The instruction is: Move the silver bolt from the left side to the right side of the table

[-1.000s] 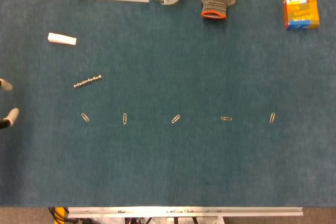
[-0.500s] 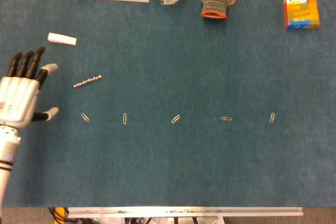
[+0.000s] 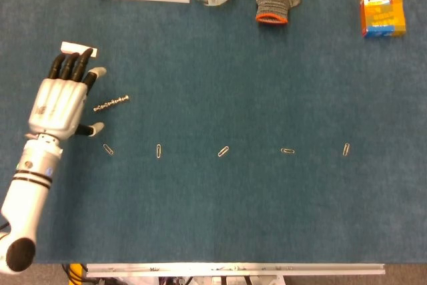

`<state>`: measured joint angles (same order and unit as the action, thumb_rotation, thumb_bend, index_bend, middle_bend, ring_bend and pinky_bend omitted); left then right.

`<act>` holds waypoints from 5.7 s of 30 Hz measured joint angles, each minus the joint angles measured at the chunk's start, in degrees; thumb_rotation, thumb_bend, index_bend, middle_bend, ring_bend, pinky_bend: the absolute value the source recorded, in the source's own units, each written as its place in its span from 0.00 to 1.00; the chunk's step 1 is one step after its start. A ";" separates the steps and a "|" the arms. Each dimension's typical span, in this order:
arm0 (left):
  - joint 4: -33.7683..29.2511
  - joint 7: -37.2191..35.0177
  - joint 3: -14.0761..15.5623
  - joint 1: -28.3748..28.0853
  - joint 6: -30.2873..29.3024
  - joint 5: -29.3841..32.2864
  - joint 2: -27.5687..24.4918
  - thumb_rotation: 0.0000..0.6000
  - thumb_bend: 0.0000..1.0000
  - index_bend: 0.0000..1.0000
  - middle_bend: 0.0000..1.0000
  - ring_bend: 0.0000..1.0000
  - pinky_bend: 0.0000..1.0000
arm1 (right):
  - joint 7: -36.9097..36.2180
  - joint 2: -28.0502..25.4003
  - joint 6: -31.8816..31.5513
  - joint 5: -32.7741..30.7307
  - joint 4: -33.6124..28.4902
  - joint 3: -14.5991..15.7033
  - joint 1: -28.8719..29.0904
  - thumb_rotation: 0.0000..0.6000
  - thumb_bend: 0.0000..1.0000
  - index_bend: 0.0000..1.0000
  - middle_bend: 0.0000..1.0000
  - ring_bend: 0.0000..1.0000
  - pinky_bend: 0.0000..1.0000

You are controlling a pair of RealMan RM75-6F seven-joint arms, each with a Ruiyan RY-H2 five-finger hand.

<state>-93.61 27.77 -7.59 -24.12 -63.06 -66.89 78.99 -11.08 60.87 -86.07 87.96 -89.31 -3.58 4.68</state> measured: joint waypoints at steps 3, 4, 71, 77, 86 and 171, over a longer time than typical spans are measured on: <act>0.99 1.97 -0.57 -1.54 1.16 2.48 1.38 1.00 0.07 0.19 0.00 0.00 0.02 | -0.09 -0.04 0.08 0.10 0.02 0.03 0.03 1.00 0.21 0.15 0.02 0.06 0.36; 1.32 2.49 -0.69 -1.95 1.46 3.13 1.77 1.00 0.07 0.19 0.00 0.00 0.02 | -0.10 -0.05 0.09 0.11 0.02 0.04 0.03 1.00 0.21 0.15 0.02 0.06 0.36; 20.93 4.35 -1.03 -11.35 5.71 15.54 12.97 1.00 0.07 0.20 0.00 0.00 0.02 | 0.81 0.01 -0.24 0.71 -0.39 0.16 -0.11 1.00 0.21 0.15 0.02 0.06 0.36; 18.87 4.84 -0.19 -10.80 4.92 15.11 12.33 1.00 0.06 0.20 0.00 0.00 0.02 | 0.75 0.00 -0.30 0.80 -0.36 0.18 -0.13 1.00 0.21 0.15 0.02 0.06 0.36; 18.25 5.61 0.17 -10.63 4.90 15.97 11.85 1.00 0.07 0.20 0.00 0.00 0.02 | 0.72 -0.02 -0.45 0.85 -0.42 0.17 -0.20 1.00 0.21 0.15 0.02 0.06 0.36; 17.15 3.56 2.98 -11.88 7.39 17.04 10.00 1.00 0.30 0.47 0.00 0.00 0.02 | 0.29 -0.25 -0.20 0.81 -0.47 0.16 -0.13 1.00 0.21 0.15 0.02 0.06 0.36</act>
<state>-76.47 31.34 -4.61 -36.01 -55.67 -49.85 88.99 -10.79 60.61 -86.27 88.77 -89.78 -3.42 4.56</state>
